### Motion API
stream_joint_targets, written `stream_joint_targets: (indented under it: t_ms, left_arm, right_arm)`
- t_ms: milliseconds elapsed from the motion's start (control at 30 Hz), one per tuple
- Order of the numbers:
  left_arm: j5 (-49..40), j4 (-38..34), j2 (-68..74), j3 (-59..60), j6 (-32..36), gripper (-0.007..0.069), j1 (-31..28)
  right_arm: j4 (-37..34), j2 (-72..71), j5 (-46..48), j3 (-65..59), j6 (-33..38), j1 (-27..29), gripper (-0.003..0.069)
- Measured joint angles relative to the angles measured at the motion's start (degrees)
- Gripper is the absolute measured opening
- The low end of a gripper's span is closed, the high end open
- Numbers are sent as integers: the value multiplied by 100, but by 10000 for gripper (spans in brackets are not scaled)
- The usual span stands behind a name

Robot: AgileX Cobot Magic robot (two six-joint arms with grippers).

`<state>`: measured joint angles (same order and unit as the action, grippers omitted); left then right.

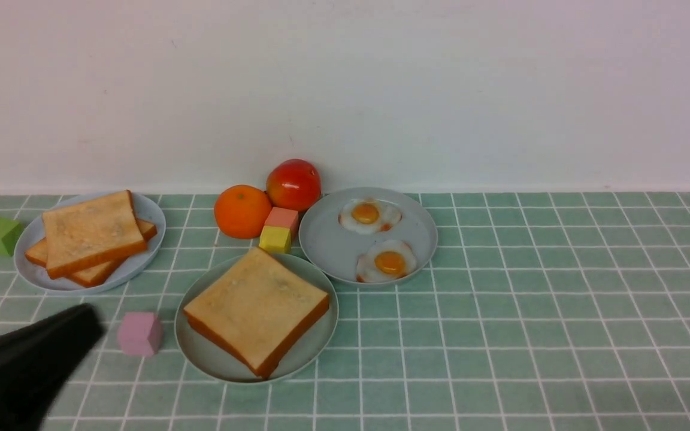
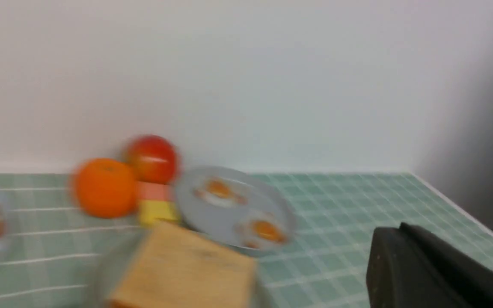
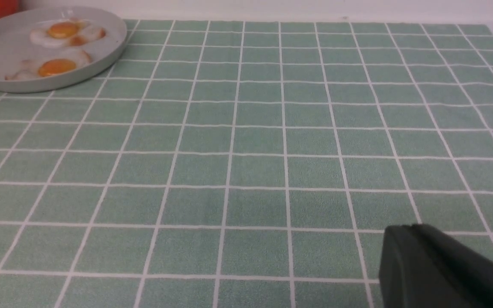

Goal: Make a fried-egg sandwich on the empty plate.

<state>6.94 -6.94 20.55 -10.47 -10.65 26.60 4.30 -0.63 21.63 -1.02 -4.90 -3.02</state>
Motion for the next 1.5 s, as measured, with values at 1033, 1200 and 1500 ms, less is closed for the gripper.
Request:
stream_joint_targets:
  t_ms: [1033, 1200, 1500]
  left_arm:
    - [-2853, 620, -2116, 1228, -601, 17, -2536]
    - [-2853, 620, -2116, 1228, -601, 22, -2536]
    - [-2853, 620, -2116, 1228, -601, 31, -2536]
  right_arm:
    - [0, 0, 0, 0, 0, 0, 41]
    - [0, 0, 0, 0, 0, 0, 50]
    - [0, 0, 0, 0, 0, 0, 63]
